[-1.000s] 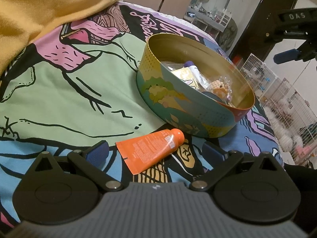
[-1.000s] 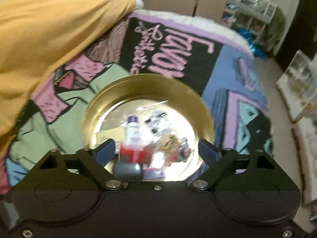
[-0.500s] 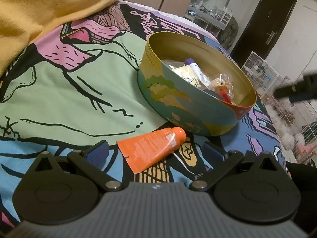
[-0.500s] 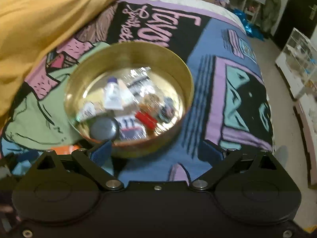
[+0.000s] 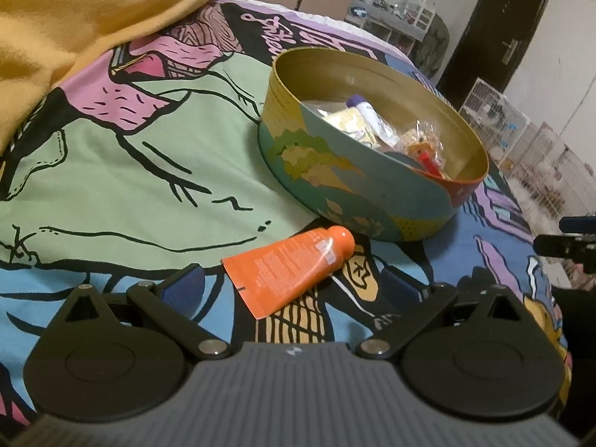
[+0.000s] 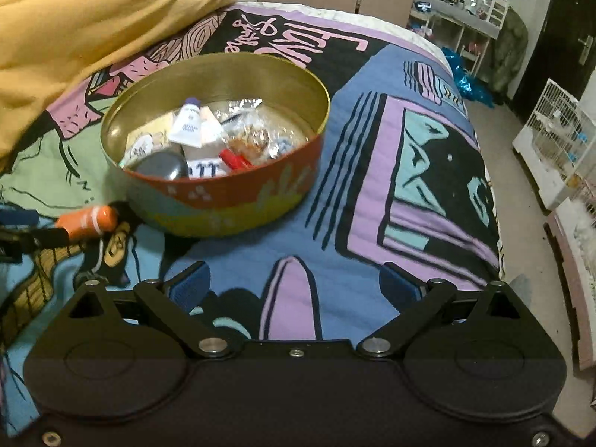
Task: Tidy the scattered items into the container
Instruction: 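Move the left gripper onto the orange tube and close on it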
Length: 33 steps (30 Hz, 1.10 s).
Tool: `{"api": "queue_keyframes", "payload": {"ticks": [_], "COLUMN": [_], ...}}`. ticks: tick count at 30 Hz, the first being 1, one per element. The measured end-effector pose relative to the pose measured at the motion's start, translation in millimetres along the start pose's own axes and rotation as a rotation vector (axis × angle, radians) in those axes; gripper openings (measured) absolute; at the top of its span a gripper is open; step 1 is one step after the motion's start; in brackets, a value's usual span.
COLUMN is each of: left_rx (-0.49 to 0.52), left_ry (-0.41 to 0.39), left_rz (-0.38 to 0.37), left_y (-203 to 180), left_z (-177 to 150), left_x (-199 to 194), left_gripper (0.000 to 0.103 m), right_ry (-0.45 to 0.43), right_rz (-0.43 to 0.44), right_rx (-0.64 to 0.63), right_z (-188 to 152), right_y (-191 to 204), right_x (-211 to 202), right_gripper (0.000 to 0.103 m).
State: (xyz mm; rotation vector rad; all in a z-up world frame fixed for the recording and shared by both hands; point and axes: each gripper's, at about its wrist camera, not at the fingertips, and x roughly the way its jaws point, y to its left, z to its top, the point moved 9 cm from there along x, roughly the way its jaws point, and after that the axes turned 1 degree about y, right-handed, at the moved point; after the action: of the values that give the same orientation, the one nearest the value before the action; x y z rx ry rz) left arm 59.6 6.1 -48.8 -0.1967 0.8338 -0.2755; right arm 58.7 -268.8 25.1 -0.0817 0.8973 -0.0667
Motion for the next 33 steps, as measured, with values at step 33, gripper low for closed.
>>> {"api": "queue_keyframes", "payload": {"ticks": [33], "left_rx": [-0.403], "left_ry": [0.391], "left_rz": [0.096], "left_y": [2], "left_z": [31], "left_x": [47], "left_gripper": [0.103], "right_ry": [-0.005], "right_rz": [0.088], "right_rx": [0.175], "right_z": [-18], "right_y": [-12], "right_x": [20], "right_gripper": [0.1]}}
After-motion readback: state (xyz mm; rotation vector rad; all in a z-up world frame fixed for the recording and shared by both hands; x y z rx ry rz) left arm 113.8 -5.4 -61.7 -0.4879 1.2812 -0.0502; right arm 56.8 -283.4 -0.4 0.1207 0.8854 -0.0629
